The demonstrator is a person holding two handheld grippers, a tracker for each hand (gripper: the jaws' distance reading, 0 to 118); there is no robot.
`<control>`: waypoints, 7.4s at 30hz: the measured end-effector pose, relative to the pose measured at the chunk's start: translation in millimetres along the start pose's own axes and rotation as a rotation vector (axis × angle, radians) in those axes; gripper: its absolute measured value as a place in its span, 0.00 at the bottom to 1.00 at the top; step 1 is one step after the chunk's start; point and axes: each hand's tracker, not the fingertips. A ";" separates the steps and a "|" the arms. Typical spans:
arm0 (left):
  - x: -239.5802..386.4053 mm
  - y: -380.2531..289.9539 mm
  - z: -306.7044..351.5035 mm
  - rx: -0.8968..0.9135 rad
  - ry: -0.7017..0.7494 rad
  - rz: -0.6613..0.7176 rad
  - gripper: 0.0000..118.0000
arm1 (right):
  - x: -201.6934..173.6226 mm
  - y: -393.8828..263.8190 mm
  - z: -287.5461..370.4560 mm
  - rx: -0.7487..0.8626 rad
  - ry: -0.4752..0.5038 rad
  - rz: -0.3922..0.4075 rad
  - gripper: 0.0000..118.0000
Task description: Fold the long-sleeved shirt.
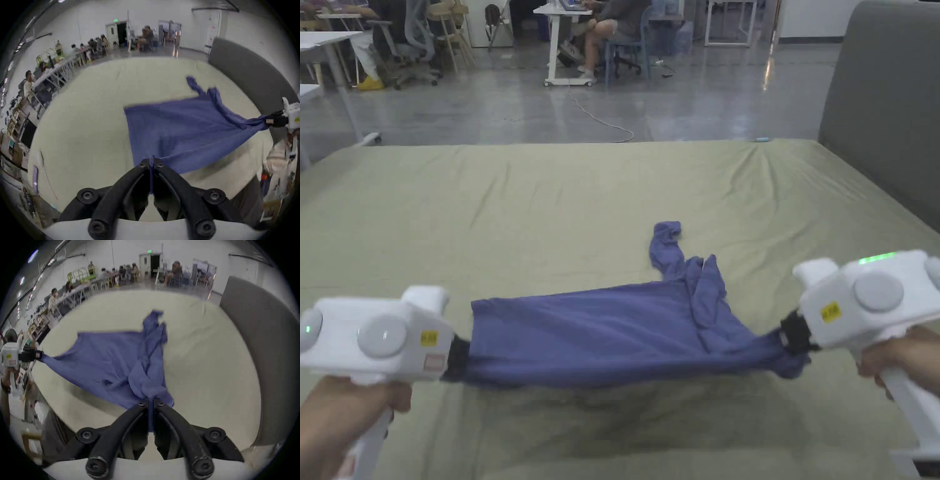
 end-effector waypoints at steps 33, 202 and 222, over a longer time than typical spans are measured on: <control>-5.8 -12.4 -6.6 0.085 0.002 0.039 0.00 | -1.9 19.0 -46.0 -0.001 -0.014 -0.104 0.00; 7.0 -92.9 21.6 0.070 -0.026 0.079 0.00 | -80.5 -33.1 -20.5 0.094 -0.084 -0.031 0.00; -98.2 -165.2 -86.1 -0.047 -0.759 0.657 1.00 | -110.5 -33.3 -9.5 0.101 0.015 -0.035 0.00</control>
